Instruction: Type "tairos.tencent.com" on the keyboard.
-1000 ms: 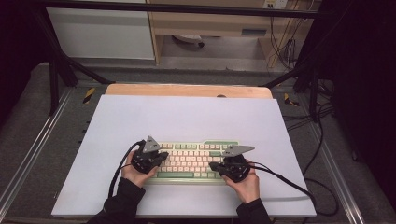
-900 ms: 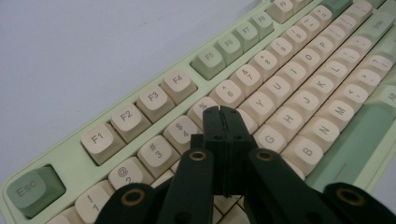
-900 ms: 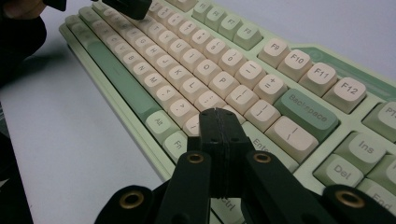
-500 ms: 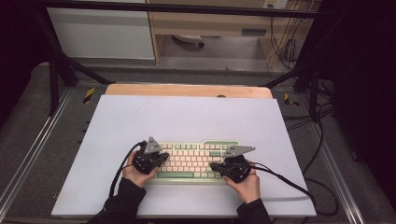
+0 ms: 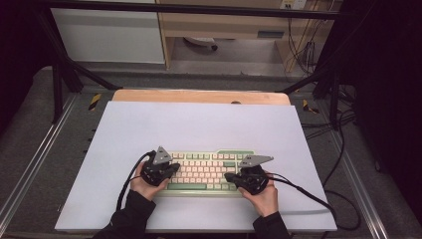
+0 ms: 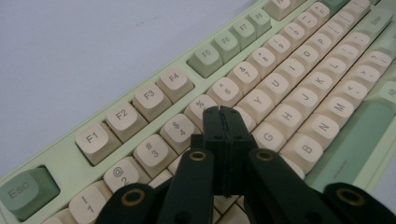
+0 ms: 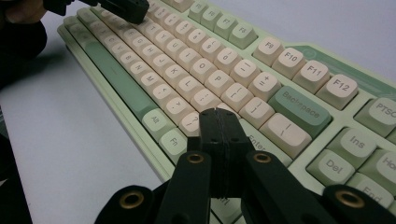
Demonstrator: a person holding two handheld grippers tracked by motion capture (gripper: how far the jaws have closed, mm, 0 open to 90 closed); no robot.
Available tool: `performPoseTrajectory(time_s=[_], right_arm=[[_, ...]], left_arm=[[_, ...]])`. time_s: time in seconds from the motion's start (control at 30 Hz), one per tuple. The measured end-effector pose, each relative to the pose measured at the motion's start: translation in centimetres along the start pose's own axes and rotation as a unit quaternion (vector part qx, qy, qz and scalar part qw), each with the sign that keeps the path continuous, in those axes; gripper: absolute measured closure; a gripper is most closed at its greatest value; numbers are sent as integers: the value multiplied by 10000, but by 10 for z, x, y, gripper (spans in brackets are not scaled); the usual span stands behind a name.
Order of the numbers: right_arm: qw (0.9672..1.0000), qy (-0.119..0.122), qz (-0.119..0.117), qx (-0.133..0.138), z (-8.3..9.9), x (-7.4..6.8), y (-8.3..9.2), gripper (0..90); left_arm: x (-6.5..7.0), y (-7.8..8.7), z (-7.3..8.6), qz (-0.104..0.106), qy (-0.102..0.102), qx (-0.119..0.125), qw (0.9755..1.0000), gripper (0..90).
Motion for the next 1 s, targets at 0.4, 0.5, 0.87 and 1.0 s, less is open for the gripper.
performPoseTrajectory(time_s=[0.4, 0.5, 0.87, 1.0], right_arm=[[10000, -11, 5, 42, -1, 0, 1, 900], [10000, -12, 11, 46, -1, 0, 1, 900], [9999, -50, 23, 91, -3, 0, 1, 900], [9999, -52, 27, 85, -5, -1, -1, 900]], left_arm=[[0, 14, 5, 66, -11, 65, 10000, 900], [-1, 18, 7, 66, 1, 82, 9999, 900], [-8, 31, 15, 39, 95, 147, 9998, 900], [-11, 37, 21, 30, 140, 160, 9998, 900]])
Point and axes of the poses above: each handheld gripper's, and its own axes: y roughly backward along the jaws, z roughly out of its underside, x roughly to its right, the point moved 5 cm from there along -y, roughly forward along the jaws, and after that the axes turned 6 degrees about y, right-handed, at the moved point
